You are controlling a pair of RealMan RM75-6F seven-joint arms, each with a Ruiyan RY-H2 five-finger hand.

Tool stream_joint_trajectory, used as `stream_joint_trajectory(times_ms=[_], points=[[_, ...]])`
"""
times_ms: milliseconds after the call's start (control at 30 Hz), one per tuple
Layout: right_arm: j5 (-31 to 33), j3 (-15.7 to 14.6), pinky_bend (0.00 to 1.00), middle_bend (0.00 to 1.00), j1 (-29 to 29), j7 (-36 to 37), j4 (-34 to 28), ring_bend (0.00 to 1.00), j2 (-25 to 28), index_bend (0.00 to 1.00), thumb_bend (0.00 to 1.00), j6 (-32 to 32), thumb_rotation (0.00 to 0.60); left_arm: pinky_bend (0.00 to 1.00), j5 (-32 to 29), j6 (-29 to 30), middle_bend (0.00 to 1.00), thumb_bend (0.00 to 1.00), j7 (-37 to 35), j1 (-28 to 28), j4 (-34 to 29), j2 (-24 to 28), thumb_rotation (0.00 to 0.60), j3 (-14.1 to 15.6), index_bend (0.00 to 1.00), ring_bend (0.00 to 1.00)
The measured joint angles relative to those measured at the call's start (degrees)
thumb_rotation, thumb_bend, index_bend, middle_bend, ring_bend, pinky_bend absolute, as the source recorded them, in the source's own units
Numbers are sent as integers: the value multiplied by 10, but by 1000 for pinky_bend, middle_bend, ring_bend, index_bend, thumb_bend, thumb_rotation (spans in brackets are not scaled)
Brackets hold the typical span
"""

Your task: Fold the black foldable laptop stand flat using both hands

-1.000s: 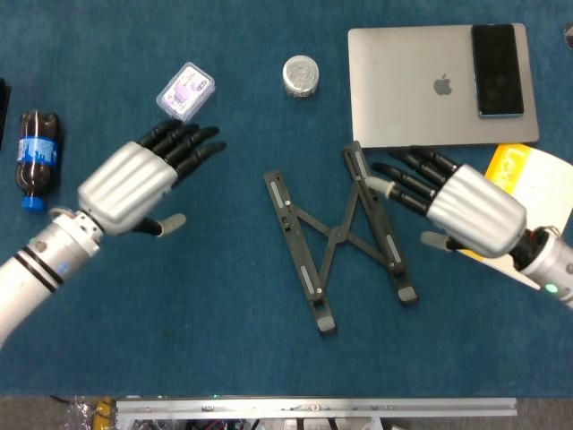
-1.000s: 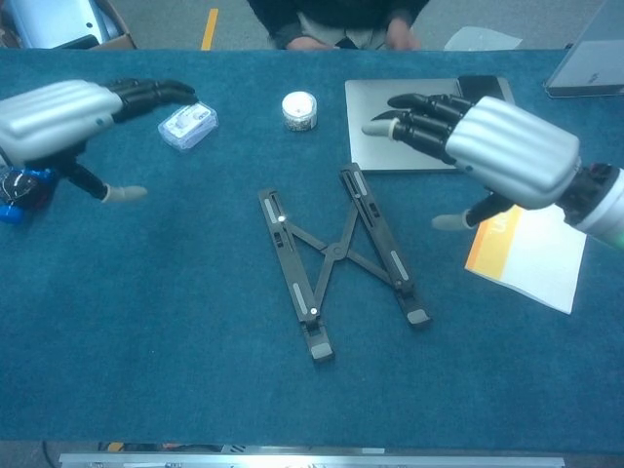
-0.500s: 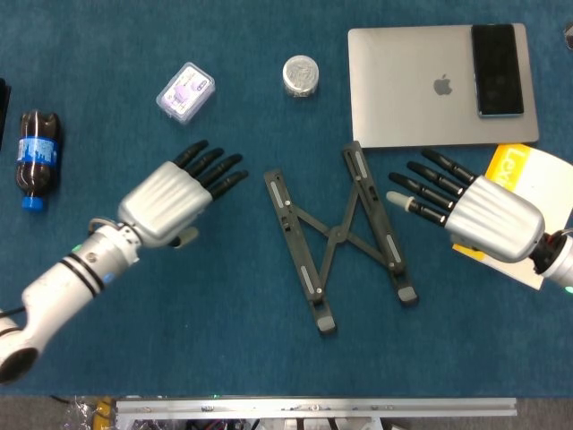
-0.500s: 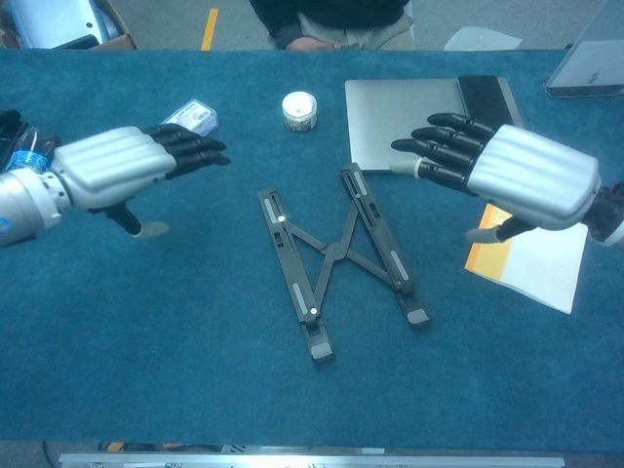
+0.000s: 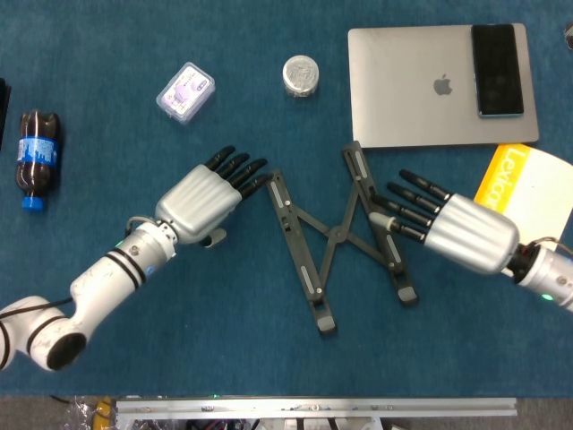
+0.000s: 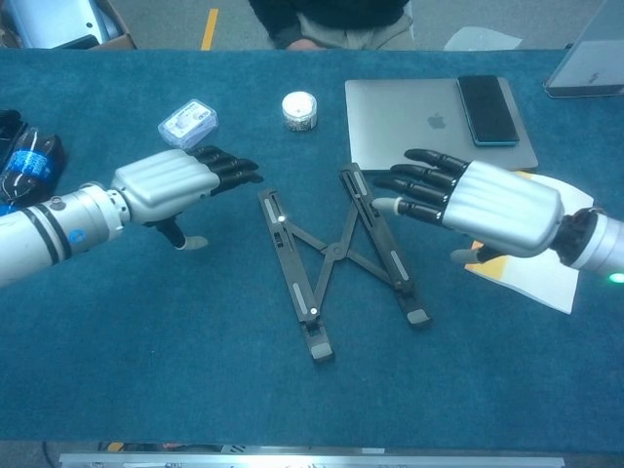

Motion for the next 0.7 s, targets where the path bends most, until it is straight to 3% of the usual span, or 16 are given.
stream_joint_trajectory(times_ms=[700], points=[[10, 0, 12, 0, 20, -16, 69, 0, -80, 0, 0, -18, 600, 6, -79, -21, 0, 249, 1, -14, 46, -59, 599, -17, 0, 0]])
